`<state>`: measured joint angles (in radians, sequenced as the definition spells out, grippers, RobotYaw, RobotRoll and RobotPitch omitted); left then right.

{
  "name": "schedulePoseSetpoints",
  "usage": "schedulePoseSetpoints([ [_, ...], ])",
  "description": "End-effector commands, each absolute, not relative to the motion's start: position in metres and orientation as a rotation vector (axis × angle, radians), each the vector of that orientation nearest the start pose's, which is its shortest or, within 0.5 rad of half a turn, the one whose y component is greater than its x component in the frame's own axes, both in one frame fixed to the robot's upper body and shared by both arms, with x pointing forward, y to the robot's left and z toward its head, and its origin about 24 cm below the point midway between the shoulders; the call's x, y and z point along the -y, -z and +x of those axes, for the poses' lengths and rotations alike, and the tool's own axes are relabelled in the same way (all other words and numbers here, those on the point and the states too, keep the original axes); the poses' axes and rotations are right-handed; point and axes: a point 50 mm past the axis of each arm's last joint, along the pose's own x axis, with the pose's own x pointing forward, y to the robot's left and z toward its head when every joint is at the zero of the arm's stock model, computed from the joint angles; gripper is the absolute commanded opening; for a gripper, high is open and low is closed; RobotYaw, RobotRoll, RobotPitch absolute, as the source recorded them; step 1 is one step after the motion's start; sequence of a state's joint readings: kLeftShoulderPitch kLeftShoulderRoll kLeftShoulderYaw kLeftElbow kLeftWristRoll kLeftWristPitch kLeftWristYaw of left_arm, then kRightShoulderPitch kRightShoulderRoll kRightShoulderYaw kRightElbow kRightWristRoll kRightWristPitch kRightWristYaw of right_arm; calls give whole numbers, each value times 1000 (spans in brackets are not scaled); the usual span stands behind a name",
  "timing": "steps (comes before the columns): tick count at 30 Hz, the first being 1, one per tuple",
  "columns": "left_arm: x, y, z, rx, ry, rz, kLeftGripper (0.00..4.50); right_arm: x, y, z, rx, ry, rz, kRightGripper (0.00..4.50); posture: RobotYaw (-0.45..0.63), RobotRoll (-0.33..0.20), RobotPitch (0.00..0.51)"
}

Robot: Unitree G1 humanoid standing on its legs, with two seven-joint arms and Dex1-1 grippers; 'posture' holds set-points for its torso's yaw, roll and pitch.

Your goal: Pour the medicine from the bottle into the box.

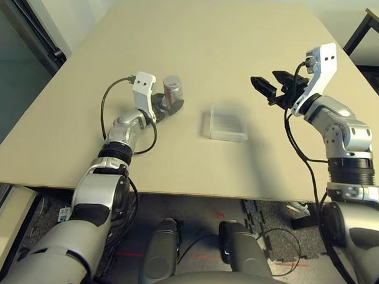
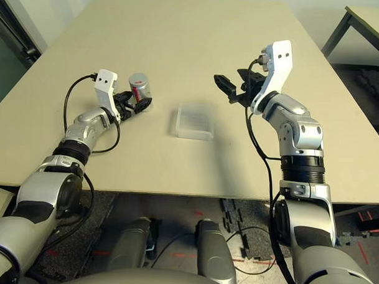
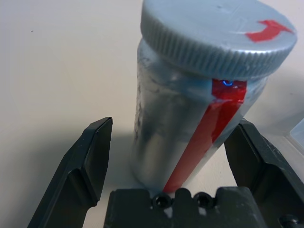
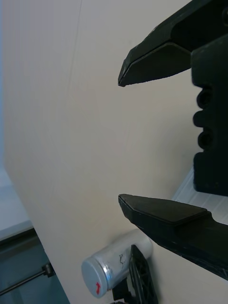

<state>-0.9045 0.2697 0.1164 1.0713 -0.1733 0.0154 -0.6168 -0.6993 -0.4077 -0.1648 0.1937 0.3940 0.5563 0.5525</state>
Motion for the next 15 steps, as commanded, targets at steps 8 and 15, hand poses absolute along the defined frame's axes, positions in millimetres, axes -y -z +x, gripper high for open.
schedulePoseSetpoints([
  [8,-163,-94,392,-176,500,-60,4466,189,-189,346,9,-584,74,4500,-66,0,190],
  [15,-161,-98,394,-150,503,-62,3907,183,-186,343,5,-624,100,4500,-42,0,225],
])
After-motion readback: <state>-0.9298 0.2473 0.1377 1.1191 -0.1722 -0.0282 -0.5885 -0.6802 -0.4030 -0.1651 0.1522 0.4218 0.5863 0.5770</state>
